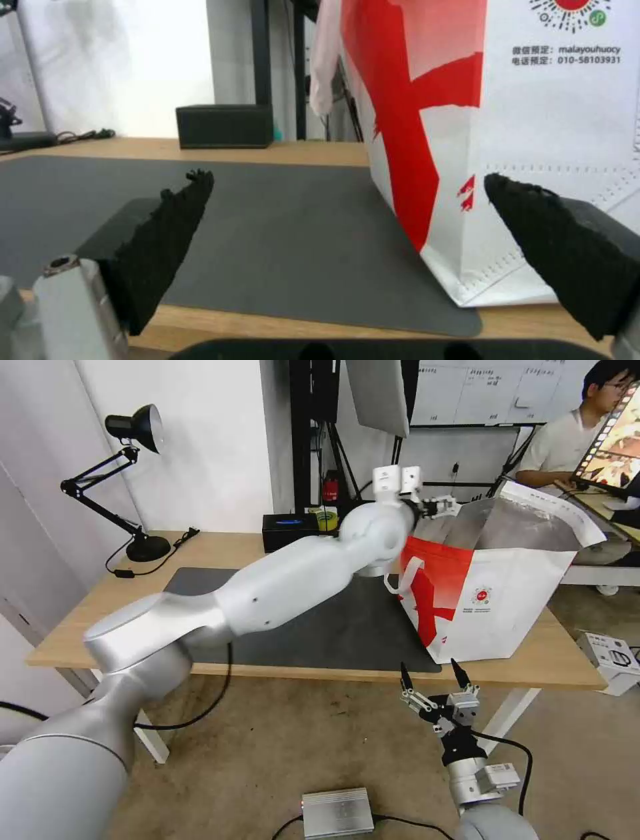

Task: Pick up the trash from the table and place it into the takeout bag.

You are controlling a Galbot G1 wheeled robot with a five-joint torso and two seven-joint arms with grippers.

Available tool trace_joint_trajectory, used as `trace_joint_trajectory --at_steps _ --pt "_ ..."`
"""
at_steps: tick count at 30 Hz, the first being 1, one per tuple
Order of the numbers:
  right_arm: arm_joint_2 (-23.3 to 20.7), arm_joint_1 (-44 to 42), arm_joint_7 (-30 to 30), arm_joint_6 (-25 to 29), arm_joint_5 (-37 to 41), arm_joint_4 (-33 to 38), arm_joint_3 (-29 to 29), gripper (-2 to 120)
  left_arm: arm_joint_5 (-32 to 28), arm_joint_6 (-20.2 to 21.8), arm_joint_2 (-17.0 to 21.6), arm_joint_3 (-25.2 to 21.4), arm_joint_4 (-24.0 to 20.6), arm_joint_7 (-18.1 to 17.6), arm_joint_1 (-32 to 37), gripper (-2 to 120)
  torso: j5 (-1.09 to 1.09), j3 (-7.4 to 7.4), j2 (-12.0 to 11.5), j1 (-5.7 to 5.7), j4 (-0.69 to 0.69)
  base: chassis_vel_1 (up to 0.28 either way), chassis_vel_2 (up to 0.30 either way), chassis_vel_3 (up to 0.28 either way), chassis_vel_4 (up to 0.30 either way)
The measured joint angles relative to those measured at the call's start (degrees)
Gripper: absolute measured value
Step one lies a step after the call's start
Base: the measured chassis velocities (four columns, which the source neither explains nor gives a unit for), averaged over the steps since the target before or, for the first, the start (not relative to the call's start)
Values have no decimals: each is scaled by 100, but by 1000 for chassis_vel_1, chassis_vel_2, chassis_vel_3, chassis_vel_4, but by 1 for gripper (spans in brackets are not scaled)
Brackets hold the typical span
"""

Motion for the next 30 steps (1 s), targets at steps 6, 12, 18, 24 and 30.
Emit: trace_joint_trajectory --at_steps 6,12,18,24,30 --pt "0 0 0 0 0 0 1 100 1663 -848 424 -70 2 386 419 100 0 1 0 0 0 0 0 0 0" --pt "0 0 0 0 0 0 0 100 2473 -961 833 -168 -295 531 762 100 0 0 0 0 0 0 0 0 0" --pt "0 0 0 0 0 0 1 100 2825 -899 1273 -463 -645 566 1340 100 0 0 0 0 -1 0 0 0 0" --pt "0 0 0 0 0 0 0 100 3115 -795 1599 -826 -991 743 1918 100 0 1 0 0 -1 0 0 0 0" --pt "0 1 0 0 0 0 0 100 3437 -719 2021 -1552 -1438 1230 2698 100 1 0 0 0 -1 0 0 0 0"
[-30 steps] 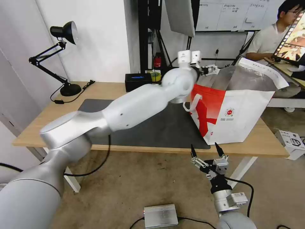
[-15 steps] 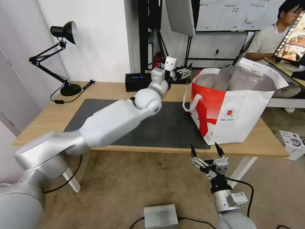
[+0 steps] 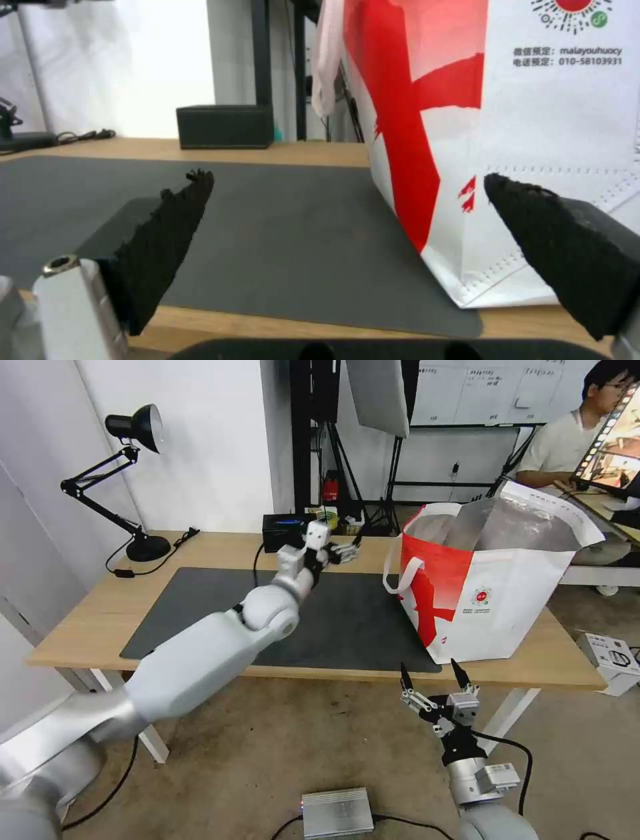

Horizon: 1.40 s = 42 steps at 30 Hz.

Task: Pick up the trash from the table and place it into the takeout bag.

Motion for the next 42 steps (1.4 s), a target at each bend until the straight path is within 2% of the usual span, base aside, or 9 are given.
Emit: trace_joint_trajectory --at_steps 3,8,11,14,15,17,24,32,42 --pt "0 -1 0 0 0 0 0 100 128 -4 111 -249 -126 131 262 100 0 0 0 0 1 0 0 0 0" --pt "0 0 0 0 0 0 0 100 1182 256 338 -1135 -354 680 1079 100 -1 0 0 0 0 0 0 0 0" --pt "0 0 0 0 0 0 -1 100 1273 449 428 -1547 -614 688 1539 100 0 0 0 0 1 0 0 0 0" --pt "0 -1 0 0 0 0 0 100 1428 549 499 -2338 -1010 746 2343 100 1 0 0 0 0 0 0 0 0" --pt "0 -1 0 0 0 0 0 100 1428 549 499 -2338 -1010 746 2343 100 1 0 0 0 0 0 0 0 0" --pt "0 0 1 0 0 0 0 100 1493 554 528 -2834 -1341 786 3035 100 -2 0 0 0 3 0 0 0 0" --pt "0 0 0 0 0 0 0 100 1736 551 368 -3793 -1824 892 4208 100 1 0 0 -1 0 0 0 0 0" --pt "0 0 0 0 0 0 0 100 1950 543 125 -4508 -2183 1073 4963 100 1 0 0 0 0 0 0 0 0" --pt "0 0 0 0 0 0 0 100 2145 531 -191 -5045 -2514 1187 5657 100 1 0 0 0 1 0 0 0 0"
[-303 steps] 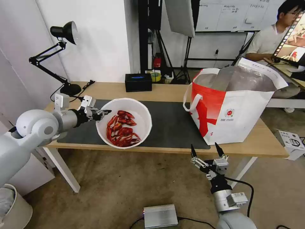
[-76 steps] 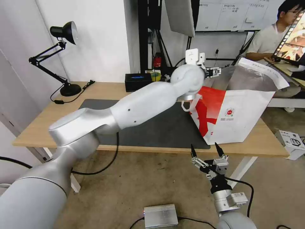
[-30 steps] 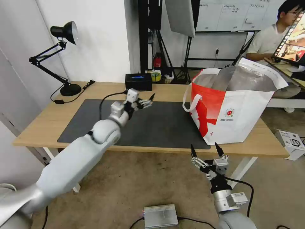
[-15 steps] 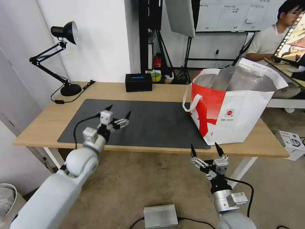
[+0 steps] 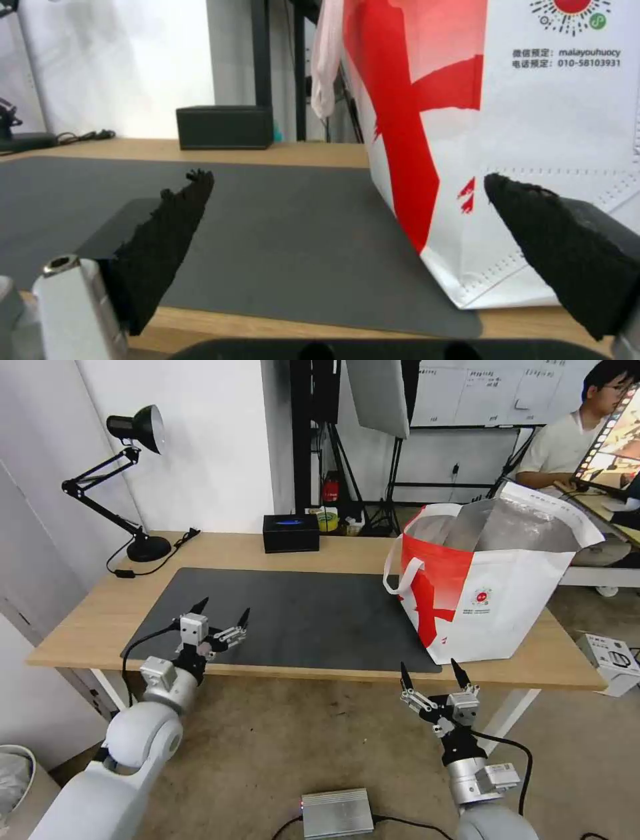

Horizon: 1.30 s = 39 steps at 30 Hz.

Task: Pick up the trash from the table and place it into the takeout bag.

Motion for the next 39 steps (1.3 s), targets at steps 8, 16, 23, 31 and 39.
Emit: trace_joint_trajectory --at_steps 8,16,23,31,39 --pt "0 0 0 0 0 0 0 100 181 -39 -243 -245 -141 89 406 100 0 0 0 0 0 0 0 0 0" --pt "0 0 0 0 0 0 0 100 379 -218 -477 -545 -268 276 878 100 0 0 0 0 0 0 0 0 0" --pt "0 0 0 0 0 0 0 100 349 -368 -528 -764 -329 436 1145 100 0 0 0 0 -1 0 0 0 0" --pt "0 0 0 0 0 0 0 100 342 -456 -777 -933 -493 561 1518 100 0 0 0 0 0 0 0 0 0" --pt "0 0 0 0 0 0 0 100 91 -415 -980 -999 -617 599 1732 100 0 0 0 0 0 0 0 0 0"
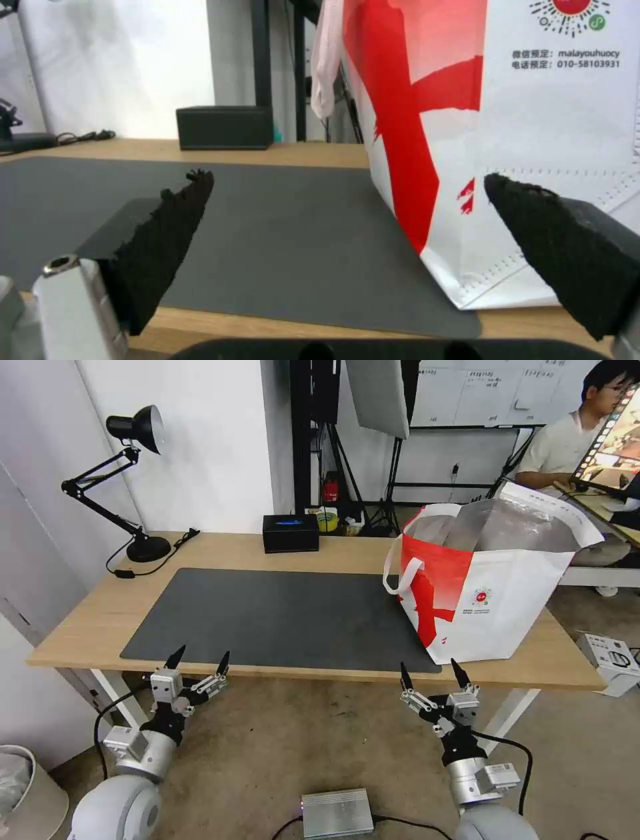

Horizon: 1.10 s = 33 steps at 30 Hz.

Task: Pick up the trash from the table and place it into the takeout bag.

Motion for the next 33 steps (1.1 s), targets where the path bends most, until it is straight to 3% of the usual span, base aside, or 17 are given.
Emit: trace_joint_trajectory --at_steps 33 --pt "0 0 0 0 0 0 0 100 148 -90 -129 48 0 29 56 100 0 0 0 0 0 0 0 0 0"
